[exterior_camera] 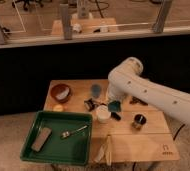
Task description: Place sponge in plastic cup
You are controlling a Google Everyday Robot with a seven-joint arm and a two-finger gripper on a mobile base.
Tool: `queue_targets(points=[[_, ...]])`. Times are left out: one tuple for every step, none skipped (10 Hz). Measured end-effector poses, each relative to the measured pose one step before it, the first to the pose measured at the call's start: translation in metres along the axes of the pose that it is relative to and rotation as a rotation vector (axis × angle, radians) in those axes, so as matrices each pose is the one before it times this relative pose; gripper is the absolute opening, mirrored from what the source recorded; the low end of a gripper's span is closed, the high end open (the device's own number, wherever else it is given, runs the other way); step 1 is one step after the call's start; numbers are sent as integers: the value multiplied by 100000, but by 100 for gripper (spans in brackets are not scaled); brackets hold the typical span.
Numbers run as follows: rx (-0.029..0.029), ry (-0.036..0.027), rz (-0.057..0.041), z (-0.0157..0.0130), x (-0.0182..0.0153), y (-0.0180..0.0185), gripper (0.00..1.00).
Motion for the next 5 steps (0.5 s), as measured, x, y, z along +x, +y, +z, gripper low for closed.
queue_targets(points=[[1752,350,-686,578,2302,-848,16],[874,-150,-592,501,1552,-485,16],[495,-48,-327,358,1041,-300,16],[292,17,-69,134,383,-148,16],[-82,-21,101,8,-5,84,16]])
